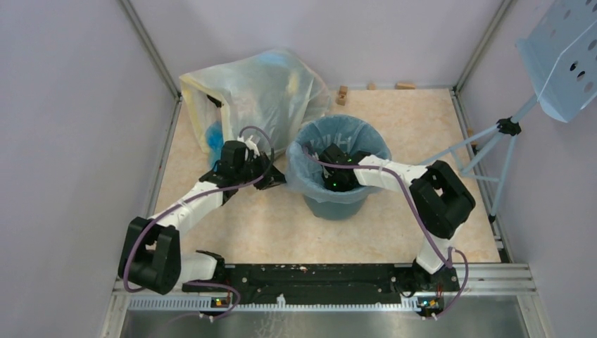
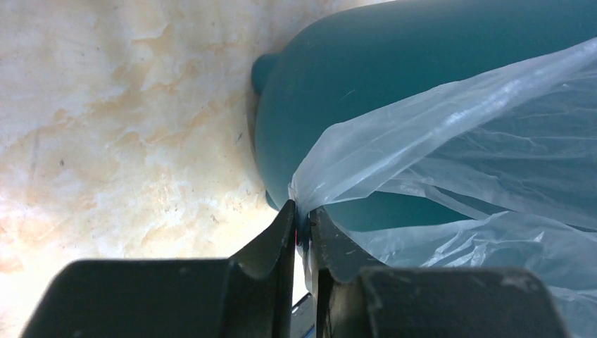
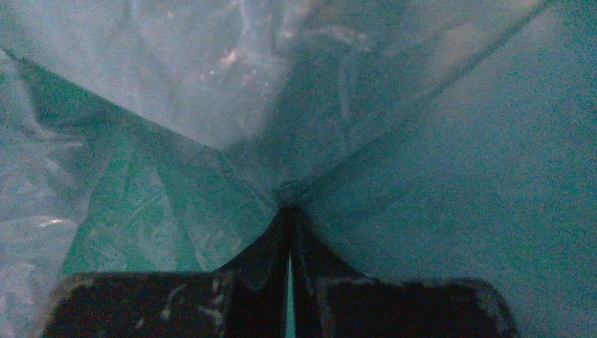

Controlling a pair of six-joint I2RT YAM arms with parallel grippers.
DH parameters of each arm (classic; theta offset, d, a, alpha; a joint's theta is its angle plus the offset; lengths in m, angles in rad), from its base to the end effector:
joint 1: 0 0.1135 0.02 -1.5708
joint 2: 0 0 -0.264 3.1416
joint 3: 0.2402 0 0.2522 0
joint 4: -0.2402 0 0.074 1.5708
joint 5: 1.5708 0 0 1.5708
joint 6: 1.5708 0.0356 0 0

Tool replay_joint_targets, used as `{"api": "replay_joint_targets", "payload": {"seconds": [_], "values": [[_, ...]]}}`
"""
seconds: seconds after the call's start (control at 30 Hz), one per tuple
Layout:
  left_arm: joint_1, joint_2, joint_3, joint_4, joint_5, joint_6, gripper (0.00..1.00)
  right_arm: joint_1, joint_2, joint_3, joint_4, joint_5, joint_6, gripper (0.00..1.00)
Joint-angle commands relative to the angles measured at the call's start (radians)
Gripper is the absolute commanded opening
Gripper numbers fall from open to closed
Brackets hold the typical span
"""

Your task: Put the trash bags into the trash bin

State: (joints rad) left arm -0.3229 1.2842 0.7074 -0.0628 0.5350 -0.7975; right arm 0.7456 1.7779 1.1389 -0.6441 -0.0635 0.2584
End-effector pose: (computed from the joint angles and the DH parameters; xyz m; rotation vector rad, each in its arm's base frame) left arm 0.2478 -0.1021 0.2210 -0.2386 2.3672 -1.1765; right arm 0.2466 0.2308 0.1689 -0.7140 2.8173 0.2835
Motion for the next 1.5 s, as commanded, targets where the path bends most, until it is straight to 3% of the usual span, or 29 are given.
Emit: {"api": "replay_joint_targets", "payload": {"seconds": [0.0,0.17,0.3,0.6,0.77,0.83,0.97,1.13,1.3,1.47], "values": [[-0.004,-0.047,0.018,-0.020,0.008,-0.011,0.19,-0.007,0.041,-0.014,0.030,-0.019,0.018,0.00],[-0.004,-0.059,0.020,-0.040,0.009,-0.010,0.19,-0.009,-0.038,-0.029,0.050,0.008,0.018,0.00],[-0.003,-0.067,-0.009,-0.036,-0.002,-0.006,0.00,-0.020,-0.104,-0.026,0.036,0.046,0.022,0.00],[-0.013,0.077,-0.094,0.116,0.000,0.024,0.00,-0.043,-0.069,-0.011,0.013,0.022,0.007,0.00],[-0.017,0.145,-0.028,0.099,0.015,0.049,0.00,-0.046,-0.065,-0.008,0.012,0.006,-0.001,0.00],[-0.017,0.128,-0.001,0.069,-0.006,0.065,0.09,-0.046,-0.066,-0.005,0.006,0.004,-0.005,0.00],[-0.017,0.052,0.026,-0.076,-0.102,0.078,0.38,-0.046,-0.087,0.017,-0.015,0.011,-0.011,0.00],[-0.016,-0.128,0.036,-0.308,-0.269,0.057,0.56,-0.046,-0.128,0.035,-0.027,0.018,-0.027,0.00],[-0.016,-0.301,0.086,-0.487,-0.380,0.013,0.84,-0.038,-0.152,0.023,-0.025,-0.001,-0.027,0.00],[-0.016,-0.412,0.191,-0.519,-0.403,-0.011,0.94,-0.012,-0.247,0.000,-0.005,0.024,-0.015,0.04]]}}
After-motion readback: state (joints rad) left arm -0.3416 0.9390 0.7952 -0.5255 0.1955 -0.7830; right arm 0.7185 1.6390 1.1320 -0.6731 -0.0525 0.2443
